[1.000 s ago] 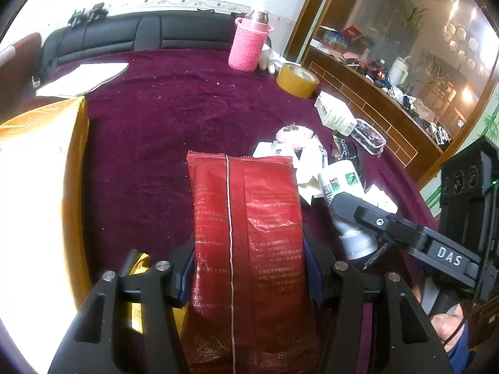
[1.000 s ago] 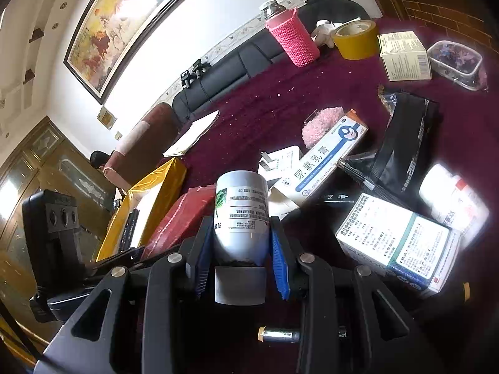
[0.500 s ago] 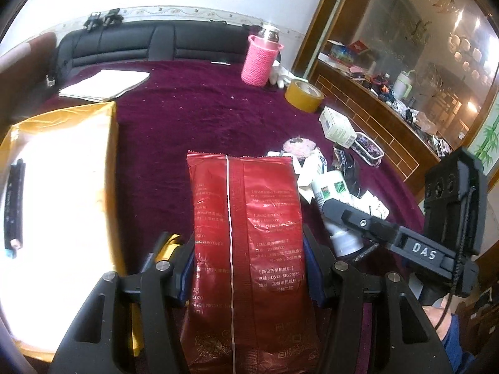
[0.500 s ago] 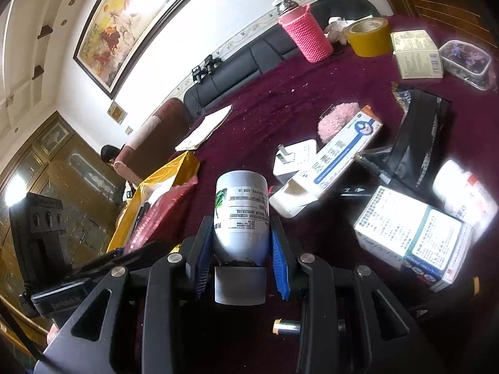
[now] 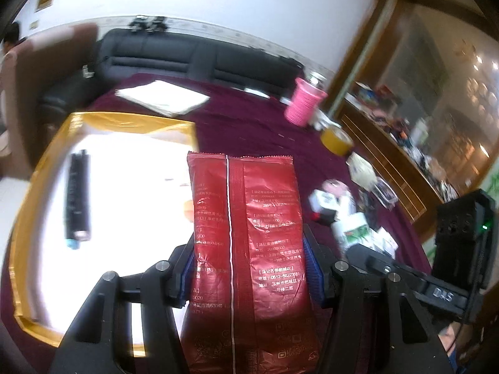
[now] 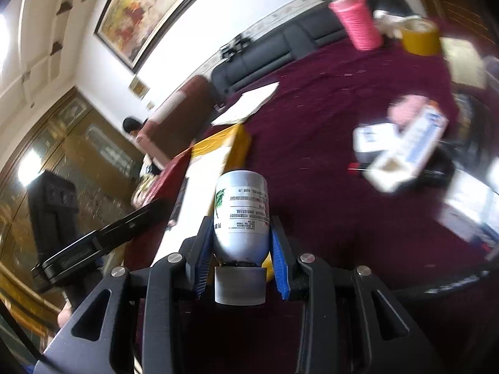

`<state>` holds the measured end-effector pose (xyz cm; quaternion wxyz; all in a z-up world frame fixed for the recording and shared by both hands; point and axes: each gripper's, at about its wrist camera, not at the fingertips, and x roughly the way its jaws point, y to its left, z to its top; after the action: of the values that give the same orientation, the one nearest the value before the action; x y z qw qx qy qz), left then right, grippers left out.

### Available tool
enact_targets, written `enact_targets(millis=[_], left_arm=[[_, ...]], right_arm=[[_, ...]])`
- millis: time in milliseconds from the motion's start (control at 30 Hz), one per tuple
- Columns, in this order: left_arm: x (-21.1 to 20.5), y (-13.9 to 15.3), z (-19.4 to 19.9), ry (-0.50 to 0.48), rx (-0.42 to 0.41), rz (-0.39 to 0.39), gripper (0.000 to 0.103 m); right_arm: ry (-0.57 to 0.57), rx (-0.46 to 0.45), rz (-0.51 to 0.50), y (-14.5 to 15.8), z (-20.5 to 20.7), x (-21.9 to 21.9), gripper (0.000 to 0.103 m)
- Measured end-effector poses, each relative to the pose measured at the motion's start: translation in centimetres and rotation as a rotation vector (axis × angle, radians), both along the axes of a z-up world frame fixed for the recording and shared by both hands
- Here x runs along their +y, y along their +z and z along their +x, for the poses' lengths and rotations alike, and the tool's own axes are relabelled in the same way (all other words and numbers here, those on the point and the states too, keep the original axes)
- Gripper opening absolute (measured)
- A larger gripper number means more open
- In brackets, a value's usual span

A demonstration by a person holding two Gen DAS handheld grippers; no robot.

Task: Organize objects
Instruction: 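Carry the red bag and white bottle toward the tray, then lower the red bag with the left tool while the right lowers the bottle, then open both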

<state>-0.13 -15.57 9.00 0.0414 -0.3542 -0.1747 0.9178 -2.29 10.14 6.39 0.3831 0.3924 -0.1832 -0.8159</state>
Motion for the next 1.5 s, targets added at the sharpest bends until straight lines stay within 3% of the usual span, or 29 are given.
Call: enact_targets(millis=[267,467,667,967,1133,1233,1500], left_arm=[[-6.9,-2.0,1.9,0.182,-0.049,-0.026,0.052],[-9.7,-4.2,2.6,0.266,-0.107,-0.07,0.052],[-11.0,-6.1,2.8,0.284,-0.161,-0.097,0.052],[-10.9,-6.2,3.3,0.24,-0.165,-0.16,0.052],[-10.9,-5.8,4.4,0.222,-0.158,-0.173,0.053],[-11.5,-5.5,4.8,0.234,-0.122,-0.14,0.052],[-12.4,-6.1,1.4,0.25,-0.14,-0.141,0.053]], right_arm=[[0.135,0.034,0.069,1.5,0.1,-9.0,0.032],[0.192,0.015,0.143,-0.3,-0.3,-14.8,0.032],[0.211,0.02,0.234,-2.0,-0.3,-18.7,0.032],[0.229,0.013,0.306,-3.7,0.4,-21.0,0.032],[0.238,0.028,0.329,-4.0,1.2,-21.2,0.032],[0.246,0.035,0.343,-4.2,1.5,-21.4,0.032],[0.228,0.051,0.349,-4.4,0.9,-22.2,0.032]])
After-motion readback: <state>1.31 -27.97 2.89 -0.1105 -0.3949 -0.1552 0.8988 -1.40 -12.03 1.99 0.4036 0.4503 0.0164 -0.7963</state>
